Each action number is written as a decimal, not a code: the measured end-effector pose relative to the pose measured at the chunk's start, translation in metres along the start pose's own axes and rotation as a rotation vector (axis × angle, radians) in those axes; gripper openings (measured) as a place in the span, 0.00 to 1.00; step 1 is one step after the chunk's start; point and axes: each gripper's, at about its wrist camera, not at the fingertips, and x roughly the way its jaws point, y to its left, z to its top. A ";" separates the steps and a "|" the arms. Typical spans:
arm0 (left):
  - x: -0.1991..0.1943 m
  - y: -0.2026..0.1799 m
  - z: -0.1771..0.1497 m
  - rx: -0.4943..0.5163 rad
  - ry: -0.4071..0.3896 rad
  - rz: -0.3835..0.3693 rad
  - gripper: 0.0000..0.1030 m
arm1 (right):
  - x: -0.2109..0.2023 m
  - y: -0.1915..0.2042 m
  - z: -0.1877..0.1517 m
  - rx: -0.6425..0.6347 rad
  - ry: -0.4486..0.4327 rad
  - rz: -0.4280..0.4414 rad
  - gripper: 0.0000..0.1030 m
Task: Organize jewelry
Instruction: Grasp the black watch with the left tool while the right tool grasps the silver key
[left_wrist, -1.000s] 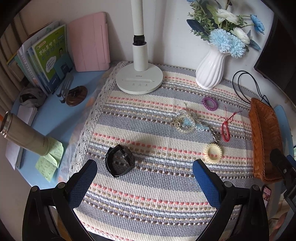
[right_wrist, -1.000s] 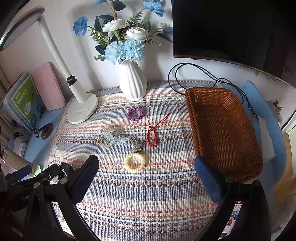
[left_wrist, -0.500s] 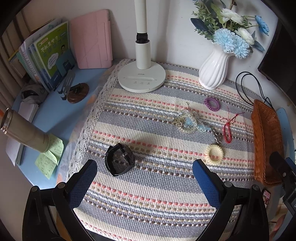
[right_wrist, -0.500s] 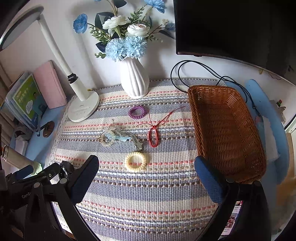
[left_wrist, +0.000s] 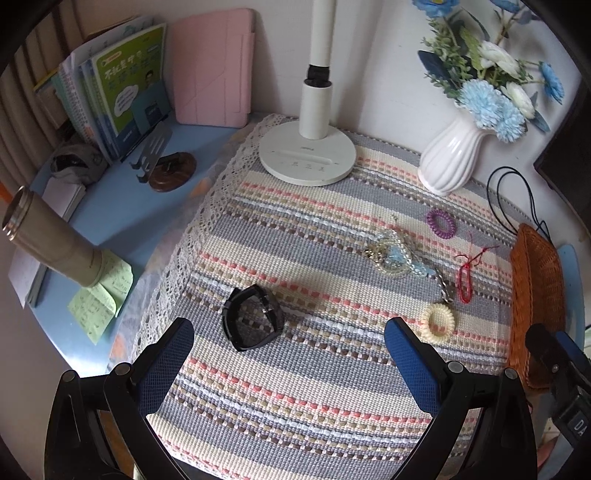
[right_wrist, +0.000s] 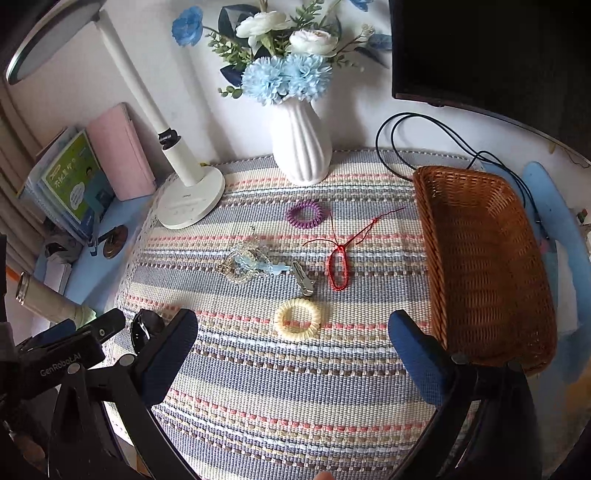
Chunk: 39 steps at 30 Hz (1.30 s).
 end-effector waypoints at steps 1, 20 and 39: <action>0.001 0.003 0.000 -0.013 0.004 0.001 0.99 | 0.000 0.001 0.000 -0.003 -0.006 -0.003 1.00; 0.029 0.074 -0.014 -0.186 -0.018 0.046 0.99 | 0.036 0.030 -0.018 -0.119 -0.014 0.079 1.00; 0.085 0.063 -0.036 -0.147 0.014 -0.120 0.99 | 0.108 0.021 -0.042 -0.215 0.009 0.129 0.94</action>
